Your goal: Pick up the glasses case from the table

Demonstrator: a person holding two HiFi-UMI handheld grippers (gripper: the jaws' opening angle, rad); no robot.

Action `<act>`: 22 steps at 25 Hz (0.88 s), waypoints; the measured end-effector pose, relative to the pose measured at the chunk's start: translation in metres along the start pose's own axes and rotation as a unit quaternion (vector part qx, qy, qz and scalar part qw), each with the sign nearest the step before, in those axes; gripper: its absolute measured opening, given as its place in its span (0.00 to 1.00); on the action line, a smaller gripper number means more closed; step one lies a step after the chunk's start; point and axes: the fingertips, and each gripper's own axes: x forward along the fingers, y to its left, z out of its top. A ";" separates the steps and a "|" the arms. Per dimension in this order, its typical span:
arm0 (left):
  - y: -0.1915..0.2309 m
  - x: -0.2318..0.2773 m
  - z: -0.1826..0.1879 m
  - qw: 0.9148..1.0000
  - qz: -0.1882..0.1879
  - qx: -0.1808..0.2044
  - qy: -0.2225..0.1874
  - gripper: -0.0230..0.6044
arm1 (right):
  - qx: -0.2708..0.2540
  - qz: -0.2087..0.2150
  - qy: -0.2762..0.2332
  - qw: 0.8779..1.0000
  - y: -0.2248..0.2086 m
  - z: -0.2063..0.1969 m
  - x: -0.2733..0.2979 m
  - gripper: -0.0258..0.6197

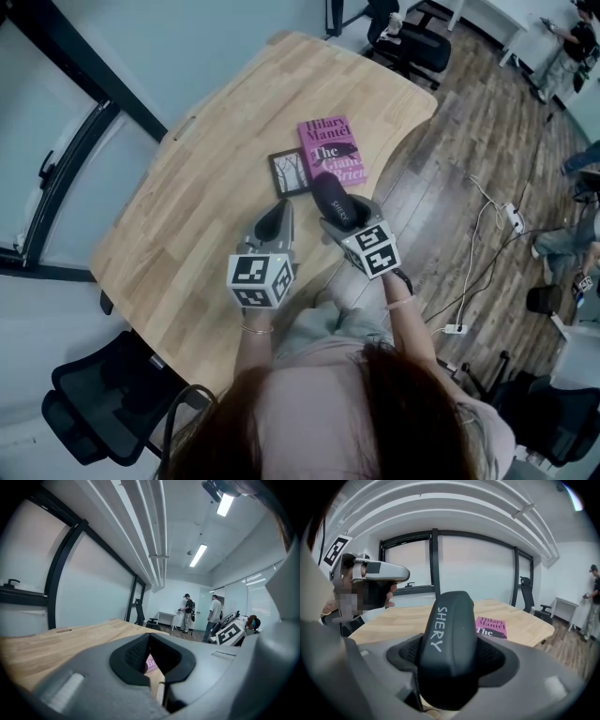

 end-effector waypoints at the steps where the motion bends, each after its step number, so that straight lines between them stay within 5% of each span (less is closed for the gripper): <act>1: -0.002 0.000 0.000 1.000 0.000 0.000 -0.001 0.05 | 0.002 -0.002 -0.003 1.000 -0.001 0.001 -0.003 0.58; 22: -0.067 -0.033 0.012 0.999 0.015 0.019 -0.022 0.05 | 0.006 -0.020 -0.082 0.996 -0.006 0.020 -0.086 0.58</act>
